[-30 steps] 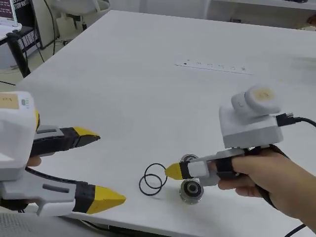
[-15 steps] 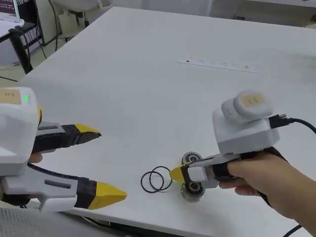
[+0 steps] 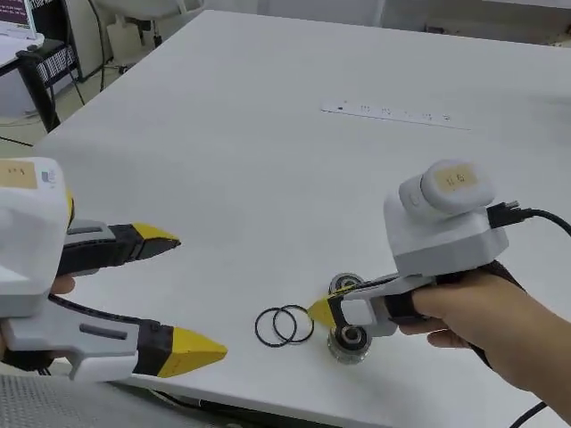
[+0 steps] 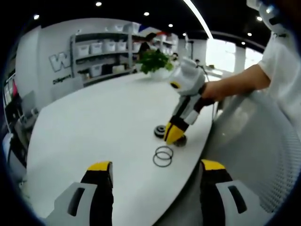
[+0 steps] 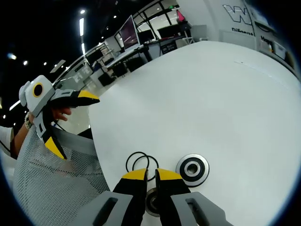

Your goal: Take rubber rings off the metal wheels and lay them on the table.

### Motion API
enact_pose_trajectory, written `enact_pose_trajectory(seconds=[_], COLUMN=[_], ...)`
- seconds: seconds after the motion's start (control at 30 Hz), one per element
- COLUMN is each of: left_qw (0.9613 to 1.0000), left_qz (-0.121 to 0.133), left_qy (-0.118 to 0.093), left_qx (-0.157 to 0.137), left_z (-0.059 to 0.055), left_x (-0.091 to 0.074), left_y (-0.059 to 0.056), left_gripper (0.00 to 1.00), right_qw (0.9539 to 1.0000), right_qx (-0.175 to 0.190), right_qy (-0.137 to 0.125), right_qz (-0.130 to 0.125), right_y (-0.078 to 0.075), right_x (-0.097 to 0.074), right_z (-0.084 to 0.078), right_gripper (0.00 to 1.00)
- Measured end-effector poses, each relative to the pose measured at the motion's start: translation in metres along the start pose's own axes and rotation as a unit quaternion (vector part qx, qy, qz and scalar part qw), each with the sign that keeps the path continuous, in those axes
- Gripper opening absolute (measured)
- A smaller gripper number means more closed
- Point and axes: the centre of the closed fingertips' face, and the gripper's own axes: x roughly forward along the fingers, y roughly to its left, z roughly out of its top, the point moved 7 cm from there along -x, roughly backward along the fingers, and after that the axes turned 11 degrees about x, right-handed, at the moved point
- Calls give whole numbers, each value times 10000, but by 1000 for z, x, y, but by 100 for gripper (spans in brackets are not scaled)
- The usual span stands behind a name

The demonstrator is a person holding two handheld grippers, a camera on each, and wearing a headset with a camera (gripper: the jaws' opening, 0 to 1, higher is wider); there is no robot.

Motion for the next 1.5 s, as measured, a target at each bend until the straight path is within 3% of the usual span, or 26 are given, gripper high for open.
enact_pose_trajectory(seconds=[0.33, 0.53, 0.67, 0.8, 0.9, 0.97, 1.03, 1.07, 1.1, 1.33, 1.5], left_qw=[9999, 9998, 9997, 9995, 9997, 9997, 9992, 9974, 9964, 9957, 9927], left_qz=[-56, -107, -160, -217, -230, -253, -174, -132, -103, -109, -79], left_qy=[106, 157, 206, 237, 3, -24, 146, 224, 255, -161, -366], left_qx=[9, 17, 40, 69, 32, 16, 328, 668, 801, 910, 1147], left_z=[-2, -3, -4, -4, 1, 3, 6, 9, 12, 51, 75], left_x=[2, 3, 4, 5, 4, 4, 3, 2, 2, 6, 15], left_y=[0, -1, -3, -4, -3, -3, 0, 1, 2, 13, 21], left_gripper=[76, 76, 76, 76, 76, 76, 74, 74, 74, 71, 69], right_qw=[9980, 9945, 9910, 9882, 9873, 9869, 9865, 9863, 9862, 9839, 9848], right_qx=[-474, -670, -646, -665, -465, -408, -356, -323, -290, -73, -48], right_qy=[-401, -809, -1160, -1380, -1517, -1559, -1593, -1609, -1622, -1767, -1703], right_qz=[-149, 11, 138, 79, 5, -28, -92, -135, -161, -266, -327], right_y=[0, 0, -3, -8, -15, -19, -24, -28, -30, -45, -49], right_x=[-17, -32, -44, -53, -59, -62, -65, -67, -68, -74, -72], right_z=[18, 29, 36, 41, 44, 44, 43, 42, 42, 41, 39], right_gripper=[6, 8, 9, 10, 11, 13, 14, 14, 14, 12, 11])
